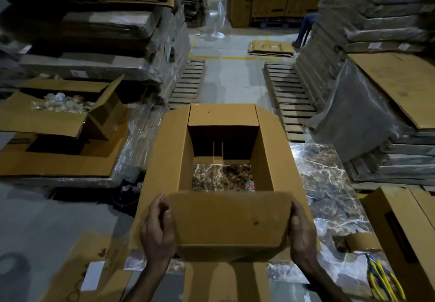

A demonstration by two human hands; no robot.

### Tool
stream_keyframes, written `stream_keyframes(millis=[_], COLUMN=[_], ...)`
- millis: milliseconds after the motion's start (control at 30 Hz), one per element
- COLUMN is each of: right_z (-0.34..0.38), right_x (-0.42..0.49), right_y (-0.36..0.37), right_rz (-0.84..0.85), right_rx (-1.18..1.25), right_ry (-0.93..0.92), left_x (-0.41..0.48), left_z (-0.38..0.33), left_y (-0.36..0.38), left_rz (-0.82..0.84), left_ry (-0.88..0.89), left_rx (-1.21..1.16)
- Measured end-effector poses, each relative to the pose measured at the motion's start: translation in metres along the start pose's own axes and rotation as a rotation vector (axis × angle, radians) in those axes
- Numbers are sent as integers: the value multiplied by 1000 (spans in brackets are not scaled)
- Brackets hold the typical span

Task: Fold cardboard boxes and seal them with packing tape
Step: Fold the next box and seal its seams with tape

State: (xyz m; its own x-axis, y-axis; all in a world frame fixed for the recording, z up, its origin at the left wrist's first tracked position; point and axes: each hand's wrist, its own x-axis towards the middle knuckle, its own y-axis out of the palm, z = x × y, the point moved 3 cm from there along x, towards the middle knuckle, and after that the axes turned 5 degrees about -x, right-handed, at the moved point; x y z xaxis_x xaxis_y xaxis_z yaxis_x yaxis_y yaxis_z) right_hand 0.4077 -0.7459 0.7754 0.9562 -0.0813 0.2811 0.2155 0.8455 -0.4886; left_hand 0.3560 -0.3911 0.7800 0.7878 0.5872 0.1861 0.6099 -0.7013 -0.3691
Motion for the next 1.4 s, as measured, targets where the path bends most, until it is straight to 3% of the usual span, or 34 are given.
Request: stream_keyframes(millis=[133,300,433,667,1033,1200,1400], right_z=[3,-8,-14,-27,-39,-47,-17], right_x=[1,10,13,13,31,36,70], right_y=[10,12,16,20,20,1,-52], right_rz=[78,323,414,389,329,174,84], right_rx=[-143,-356,-445,-347,-320,-155,2], right_ry=[23,43,164,291,491,686,739], left_x=[8,21,24,35,36,51,82], left_z=[4,22,27,42,30,32,1], left_y=[5,11,14,-1,-3,-18,-69], left_rz=[77,252,365,313,289,262,81], left_ry=[-24,-100,-194,-420,-516,-602,-537], left_rx=[146,364,417,256,285,176,58])
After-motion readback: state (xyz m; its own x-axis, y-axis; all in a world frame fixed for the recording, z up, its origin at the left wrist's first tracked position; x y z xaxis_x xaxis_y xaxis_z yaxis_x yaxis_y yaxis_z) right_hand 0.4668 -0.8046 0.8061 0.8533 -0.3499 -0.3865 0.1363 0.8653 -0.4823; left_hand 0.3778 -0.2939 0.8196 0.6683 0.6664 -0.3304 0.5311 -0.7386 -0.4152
